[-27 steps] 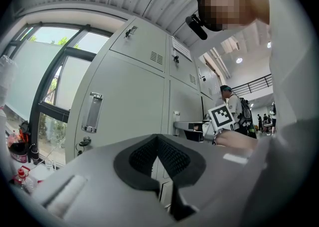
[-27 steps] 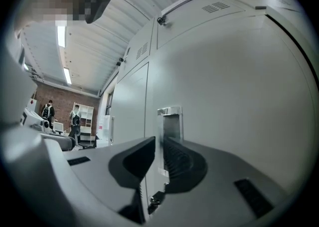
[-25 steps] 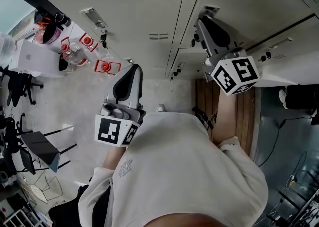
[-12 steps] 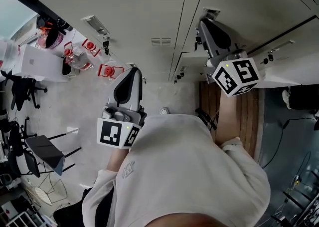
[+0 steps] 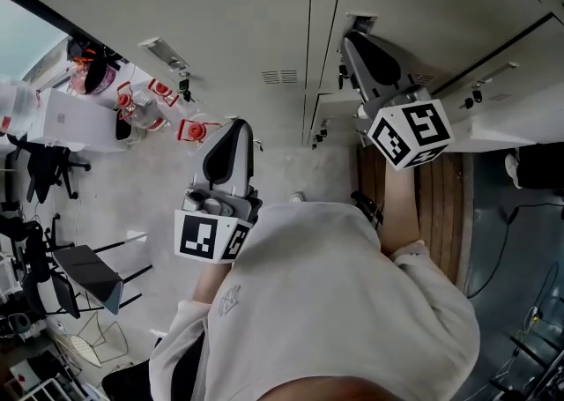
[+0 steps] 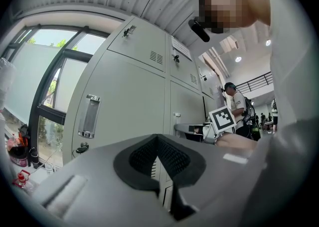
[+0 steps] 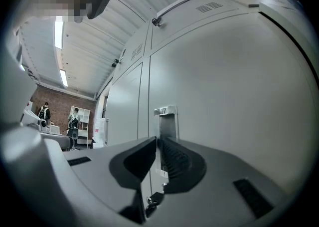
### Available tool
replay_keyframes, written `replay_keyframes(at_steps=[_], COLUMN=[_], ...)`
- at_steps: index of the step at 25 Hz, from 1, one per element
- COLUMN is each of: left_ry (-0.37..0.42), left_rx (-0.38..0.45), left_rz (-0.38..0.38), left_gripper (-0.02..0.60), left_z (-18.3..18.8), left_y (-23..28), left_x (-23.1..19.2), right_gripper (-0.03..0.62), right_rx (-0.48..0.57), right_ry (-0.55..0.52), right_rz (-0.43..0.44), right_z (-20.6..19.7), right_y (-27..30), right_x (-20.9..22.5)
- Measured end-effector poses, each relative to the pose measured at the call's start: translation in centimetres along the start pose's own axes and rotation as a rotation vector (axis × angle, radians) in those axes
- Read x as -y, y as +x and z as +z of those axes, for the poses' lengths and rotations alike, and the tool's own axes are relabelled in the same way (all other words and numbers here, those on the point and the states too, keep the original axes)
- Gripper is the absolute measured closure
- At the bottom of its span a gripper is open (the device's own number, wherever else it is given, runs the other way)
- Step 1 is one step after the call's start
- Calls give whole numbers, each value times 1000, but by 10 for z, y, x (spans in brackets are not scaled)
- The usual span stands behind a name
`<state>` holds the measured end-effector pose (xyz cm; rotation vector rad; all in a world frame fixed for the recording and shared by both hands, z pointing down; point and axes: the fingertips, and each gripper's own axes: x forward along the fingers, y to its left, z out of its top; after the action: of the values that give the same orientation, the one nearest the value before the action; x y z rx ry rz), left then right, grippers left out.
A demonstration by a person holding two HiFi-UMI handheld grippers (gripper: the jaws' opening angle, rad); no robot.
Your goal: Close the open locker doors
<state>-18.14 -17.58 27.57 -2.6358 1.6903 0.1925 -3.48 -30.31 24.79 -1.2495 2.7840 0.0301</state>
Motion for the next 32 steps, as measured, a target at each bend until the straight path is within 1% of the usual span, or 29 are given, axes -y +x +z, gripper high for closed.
replay_keyframes(at_steps=[6, 16, 22, 28, 32], left_ry=[5, 7, 9, -2, 0], left_rx=[4, 12, 15, 0, -6], left_rz=[5, -34, -74, -115, -131], left_gripper=[580, 580, 580, 580, 580], left_z=[2, 5, 8, 9, 2], left_y=[-1, 3, 7, 2, -3], left_x=[5, 31, 61, 106, 134], right_gripper=[563, 565, 582, 583, 583], right_rx=[0, 39, 56, 50, 60], right_ry=[-2, -11, -40, -69, -58], right_rz=[10, 14, 24, 7, -8], right_z=[1, 20, 39, 53, 51], right_y=[-5, -33, -70, -128, -168], right_x=[0, -9, -20, -26, -26])
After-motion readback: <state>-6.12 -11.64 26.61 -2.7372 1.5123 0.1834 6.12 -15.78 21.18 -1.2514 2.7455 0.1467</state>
